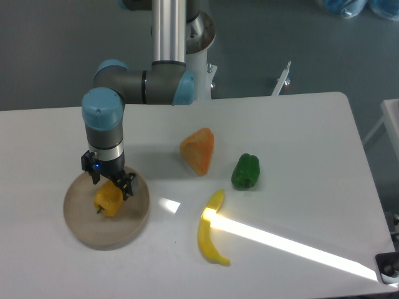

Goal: Pick up the yellow pepper from the plate
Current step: 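Lower the gripper onto the yellow pepper and close on it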

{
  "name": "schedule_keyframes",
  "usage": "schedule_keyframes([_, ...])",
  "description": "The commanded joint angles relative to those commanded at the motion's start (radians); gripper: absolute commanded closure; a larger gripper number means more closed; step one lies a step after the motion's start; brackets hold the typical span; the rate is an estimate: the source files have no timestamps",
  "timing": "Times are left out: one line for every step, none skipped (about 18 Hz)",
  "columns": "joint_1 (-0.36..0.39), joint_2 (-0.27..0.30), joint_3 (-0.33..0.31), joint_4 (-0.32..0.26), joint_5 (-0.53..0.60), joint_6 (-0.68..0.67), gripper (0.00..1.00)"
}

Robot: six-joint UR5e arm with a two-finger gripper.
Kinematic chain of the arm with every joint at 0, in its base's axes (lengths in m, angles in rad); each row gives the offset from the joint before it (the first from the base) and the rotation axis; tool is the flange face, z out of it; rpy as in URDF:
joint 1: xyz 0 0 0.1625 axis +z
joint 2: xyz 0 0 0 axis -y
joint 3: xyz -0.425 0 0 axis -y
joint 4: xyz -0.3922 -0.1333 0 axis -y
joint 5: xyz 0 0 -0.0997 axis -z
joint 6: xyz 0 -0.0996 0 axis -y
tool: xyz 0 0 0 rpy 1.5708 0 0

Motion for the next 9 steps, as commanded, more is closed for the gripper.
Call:
schedule_keyframes([0.000,-0.003,0.000,0.000,0.000,0.000,0.00])
schedule_keyframes([-0.003,-0.008,0.005,0.000,0.000,0.000,0.00])
schedule_keyframes([-0.003,-0.012,0.006,0.000,0.002,0.000,0.00])
schedule_keyframes([-0.003,-0.012,0.009,0.002,0.011,0.000,0.00])
schedule_keyframes([-0.003,-0.012,0.014,0.002,0.029,0.000,0.08])
schedule_keyframes([-0.005,-0.012,0.018,0.002,0.035,0.000,0.17])
schedule_keyframes([-0.003,-0.012,0.018,0.000,0.037,0.000,0.26])
schedule_keyframes([-0.003,-0.012,0.018,0.002,0.037,0.002,0.35])
schedule_keyframes([-0.005,-0.012,0.018,0.002,0.037,0.002,0.41])
